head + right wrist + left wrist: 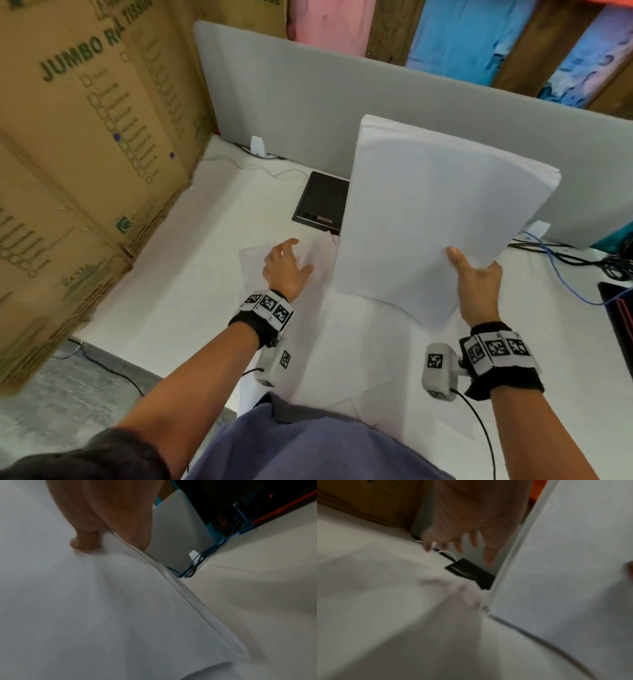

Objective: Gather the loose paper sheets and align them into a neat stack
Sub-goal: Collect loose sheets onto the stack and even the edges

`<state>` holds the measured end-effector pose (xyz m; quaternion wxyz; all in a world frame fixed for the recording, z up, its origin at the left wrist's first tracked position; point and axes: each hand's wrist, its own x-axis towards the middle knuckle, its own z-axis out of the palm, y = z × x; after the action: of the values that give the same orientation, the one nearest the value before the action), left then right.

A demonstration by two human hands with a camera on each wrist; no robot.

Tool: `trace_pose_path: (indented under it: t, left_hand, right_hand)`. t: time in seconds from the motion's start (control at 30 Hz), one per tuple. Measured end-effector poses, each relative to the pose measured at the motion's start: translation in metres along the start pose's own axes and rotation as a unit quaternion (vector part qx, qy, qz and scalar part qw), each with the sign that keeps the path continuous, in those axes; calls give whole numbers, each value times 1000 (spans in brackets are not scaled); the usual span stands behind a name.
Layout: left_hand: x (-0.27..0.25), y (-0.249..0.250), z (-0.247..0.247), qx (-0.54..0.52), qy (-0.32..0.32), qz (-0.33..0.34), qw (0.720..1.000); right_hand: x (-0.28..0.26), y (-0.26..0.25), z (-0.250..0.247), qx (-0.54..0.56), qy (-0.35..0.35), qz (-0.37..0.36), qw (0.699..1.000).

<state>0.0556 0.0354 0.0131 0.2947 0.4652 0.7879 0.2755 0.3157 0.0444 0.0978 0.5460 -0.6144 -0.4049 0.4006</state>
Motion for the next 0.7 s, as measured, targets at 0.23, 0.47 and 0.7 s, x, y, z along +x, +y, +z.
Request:
trace_pose_path:
  t: [0.23,0.47,0.7]
  left_hand:
    - [-13,-48,1,102,11,-250,963]
    - [-6,-57,2,-41,0,-191,981]
    - [-15,-63,-4,-114,5,18,993]
  right_hand:
    - [22,-11,-28,18,77,-11,997]
    - [28,-24,-37,49,83,-33,995]
    - [21,-23,-37,60,62,-38,996]
